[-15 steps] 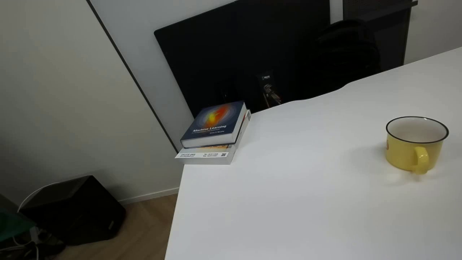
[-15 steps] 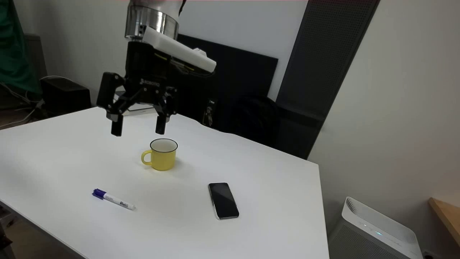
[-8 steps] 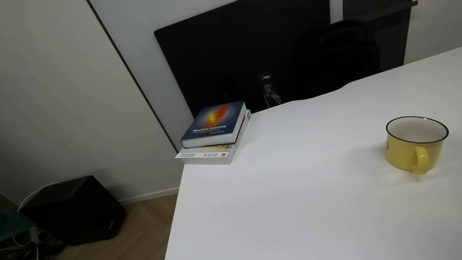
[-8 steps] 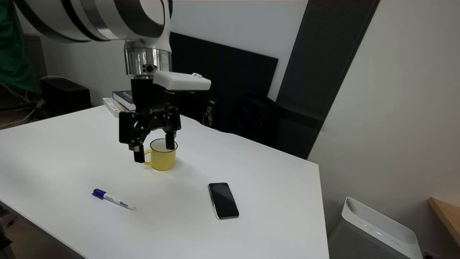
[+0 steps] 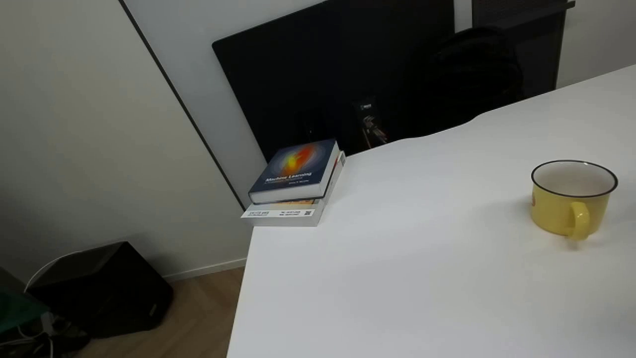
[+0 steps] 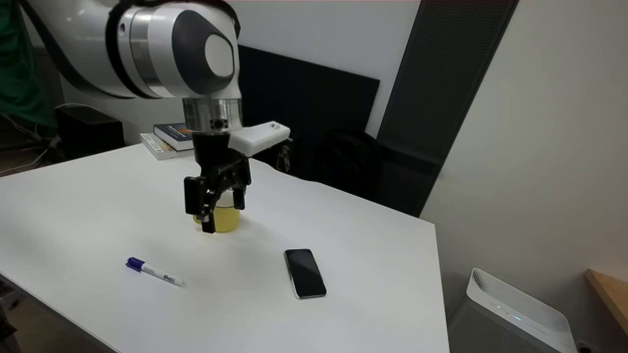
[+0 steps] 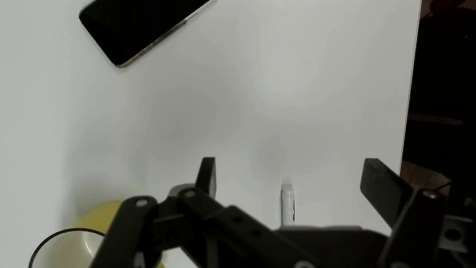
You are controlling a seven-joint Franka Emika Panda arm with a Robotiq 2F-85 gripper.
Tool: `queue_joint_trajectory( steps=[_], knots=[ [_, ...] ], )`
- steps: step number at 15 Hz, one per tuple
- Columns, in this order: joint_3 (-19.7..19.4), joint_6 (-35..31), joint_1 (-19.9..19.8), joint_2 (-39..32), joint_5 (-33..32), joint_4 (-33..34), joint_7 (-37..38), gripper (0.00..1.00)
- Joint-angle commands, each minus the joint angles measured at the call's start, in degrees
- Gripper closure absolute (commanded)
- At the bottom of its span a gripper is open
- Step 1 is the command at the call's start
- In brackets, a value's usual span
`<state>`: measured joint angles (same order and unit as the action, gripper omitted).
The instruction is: Put the marker into the cup, put it back on the table then back into the cup again.
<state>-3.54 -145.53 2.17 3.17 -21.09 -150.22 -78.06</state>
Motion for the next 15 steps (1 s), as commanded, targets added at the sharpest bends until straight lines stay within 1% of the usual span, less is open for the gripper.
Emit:
queue_joint_trajectory(
  steps=[1, 2, 4, 5, 8, 11, 13, 14, 15],
  knots=[
    [1.9, -3.4, 0.1, -6.0, 1.6, 1.8, -5.6, 0.0],
    [2.6, -4.0, 0.1, -7.2, 2.3, 1.9, -6.9, 0.0],
    [4.1, -4.7, 0.2, -9.3, 3.5, 2.0, -6.6, 0.0],
    [4.8, -5.0, 0.2, -10.2, 4.2, 2.0, -5.3, 0.0],
    [6.5, -4.8, 0.0, -12.7, 6.2, 2.4, -5.5, 0.0],
    [6.8, -5.1, -0.1, -14.5, 4.9, 2.9, -4.8, 0.0],
    [6.6, -4.0, 0.1, -15.7, 4.2, 3.9, -3.3, 0.0],
    [7.1, -4.4, -0.4, -14.0, 5.1, 2.0, -5.1, 0.0],
    [7.2, -4.4, -0.4, -14.4, 5.1, 2.2, -5.2, 0.0]
  ],
)
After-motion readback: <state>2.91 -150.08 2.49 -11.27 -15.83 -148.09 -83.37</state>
